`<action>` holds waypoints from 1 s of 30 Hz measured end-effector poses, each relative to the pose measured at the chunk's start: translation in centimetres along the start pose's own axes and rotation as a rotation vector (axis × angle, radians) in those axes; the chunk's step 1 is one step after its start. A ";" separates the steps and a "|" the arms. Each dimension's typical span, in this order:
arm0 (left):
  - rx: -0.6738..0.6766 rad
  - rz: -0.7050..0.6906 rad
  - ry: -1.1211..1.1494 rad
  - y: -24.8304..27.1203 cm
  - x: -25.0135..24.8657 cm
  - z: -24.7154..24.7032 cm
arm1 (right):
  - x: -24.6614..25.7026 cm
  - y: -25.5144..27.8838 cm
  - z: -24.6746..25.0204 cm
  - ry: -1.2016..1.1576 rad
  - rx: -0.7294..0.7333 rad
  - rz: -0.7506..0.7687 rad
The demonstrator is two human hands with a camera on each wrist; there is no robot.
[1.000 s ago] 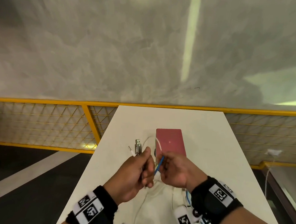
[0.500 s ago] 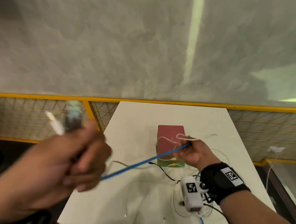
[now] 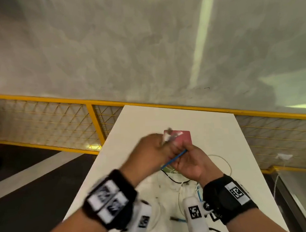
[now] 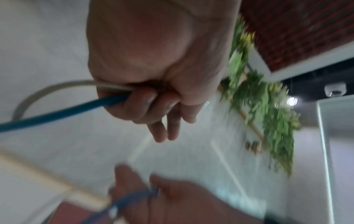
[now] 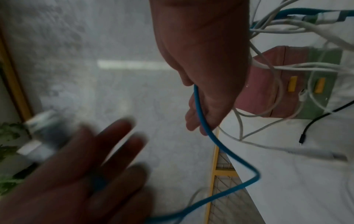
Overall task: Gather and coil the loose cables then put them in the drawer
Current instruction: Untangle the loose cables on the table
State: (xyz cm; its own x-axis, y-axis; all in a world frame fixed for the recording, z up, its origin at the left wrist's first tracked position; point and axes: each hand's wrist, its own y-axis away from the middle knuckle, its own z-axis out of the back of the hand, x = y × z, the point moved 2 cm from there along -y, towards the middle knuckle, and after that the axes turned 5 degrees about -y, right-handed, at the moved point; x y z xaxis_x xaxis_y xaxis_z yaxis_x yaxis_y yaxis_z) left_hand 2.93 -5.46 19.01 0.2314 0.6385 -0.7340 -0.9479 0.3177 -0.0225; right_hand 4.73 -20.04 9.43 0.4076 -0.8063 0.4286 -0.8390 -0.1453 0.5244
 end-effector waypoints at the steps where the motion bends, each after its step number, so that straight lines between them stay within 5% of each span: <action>1: 0.012 -0.045 -0.117 -0.5 0.5 -2.3 | -0.2 0.2 -0.1 0.026 0.017 -0.022; 9: 0.123 -0.001 0.068 -1.0 4.9 -7.9 | 0.1 0.9 1.4 0.116 -0.023 -0.130; 13: 0.524 -0.047 0.106 3.0 6.6 -7.0 | 3.1 -0.1 3.2 0.011 -0.183 -0.021; 18: 0.862 0.164 0.012 7.8 11.7 -3.9 | 4.6 -0.4 5.1 0.016 -0.263 -0.016; 20: 0.813 0.170 -0.131 7.4 13.0 -2.7 | 3.9 -0.8 5.2 0.035 -0.255 -0.011; 22: 0.606 0.140 -0.197 6.3 12.1 -1.6 | 3.4 -0.9 5.0 0.050 -0.243 0.019; 26: 0.044 0.155 0.205 2.0 7.8 -1.5 | 1.9 -0.4 4.4 0.112 -0.197 -0.005; 28: -0.022 0.122 0.324 -0.1 5.9 -3.4 | 0.8 0.2 3.7 0.157 -0.157 -0.043; 30: 0.061 0.098 0.336 -1.3 5.0 -6.4 | -0.3 0.8 2.9 0.182 -0.082 -0.081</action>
State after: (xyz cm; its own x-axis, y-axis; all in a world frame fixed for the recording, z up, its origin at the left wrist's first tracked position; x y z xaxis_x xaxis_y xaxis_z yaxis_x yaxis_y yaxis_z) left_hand 3.94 -7.10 11.02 0.0453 0.4049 -0.9132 -0.9449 0.3141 0.0924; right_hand 2.93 -21.56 7.61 0.5373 -0.6763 0.5039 -0.7715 -0.1527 0.6177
